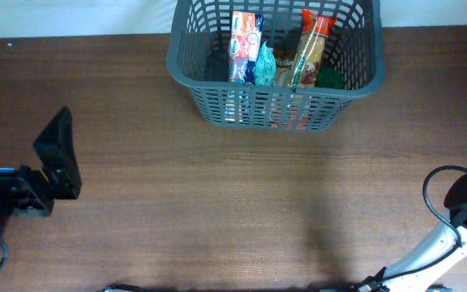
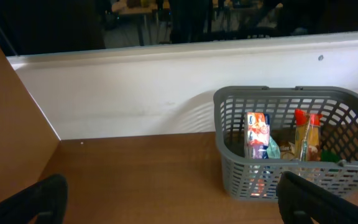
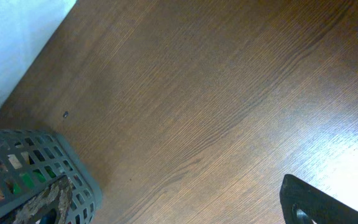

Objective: Pack container

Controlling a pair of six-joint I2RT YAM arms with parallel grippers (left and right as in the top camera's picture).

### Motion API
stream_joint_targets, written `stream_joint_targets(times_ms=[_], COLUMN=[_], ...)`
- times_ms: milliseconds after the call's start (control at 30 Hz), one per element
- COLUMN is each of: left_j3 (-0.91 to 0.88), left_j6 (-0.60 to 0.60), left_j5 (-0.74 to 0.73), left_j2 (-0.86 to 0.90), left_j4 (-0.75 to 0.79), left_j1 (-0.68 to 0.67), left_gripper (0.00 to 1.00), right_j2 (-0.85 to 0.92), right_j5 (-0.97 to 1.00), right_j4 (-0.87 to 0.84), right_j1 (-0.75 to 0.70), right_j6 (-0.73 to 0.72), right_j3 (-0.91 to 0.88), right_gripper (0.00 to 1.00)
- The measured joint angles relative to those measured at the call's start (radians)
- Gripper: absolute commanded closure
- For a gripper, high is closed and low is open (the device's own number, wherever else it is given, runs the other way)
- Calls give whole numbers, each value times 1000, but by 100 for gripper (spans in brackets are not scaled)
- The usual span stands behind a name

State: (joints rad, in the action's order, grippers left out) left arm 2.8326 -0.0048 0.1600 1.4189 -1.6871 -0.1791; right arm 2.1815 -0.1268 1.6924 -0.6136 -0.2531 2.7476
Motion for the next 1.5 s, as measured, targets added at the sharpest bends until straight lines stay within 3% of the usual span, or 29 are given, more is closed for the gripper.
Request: stream_joint_targets(times_ms=[733, 1000, 1200, 1367, 1500], left_j3=[-5, -91, -317, -688, -962], left_j6=[0, 1, 4, 48, 64], left_j5=[-8, -53, -146, -246, -302], left_j2=[-7, -55, -248, -489, -617], left_j4=[0, 53, 272, 595, 693], left_j1=[0, 48, 176, 242, 261], left_gripper=[1, 1, 1, 1, 1], right_j2=[0, 0, 0, 0, 0], right_j5=[0, 0, 0, 0, 0], right_j4=[0, 0, 0, 0, 0], right_j1=[0, 0, 0, 0, 0], right_j6=[0, 0, 0, 0, 0], right_j3=[0, 0, 0, 0, 0], right_gripper=[1, 1, 1, 1, 1])
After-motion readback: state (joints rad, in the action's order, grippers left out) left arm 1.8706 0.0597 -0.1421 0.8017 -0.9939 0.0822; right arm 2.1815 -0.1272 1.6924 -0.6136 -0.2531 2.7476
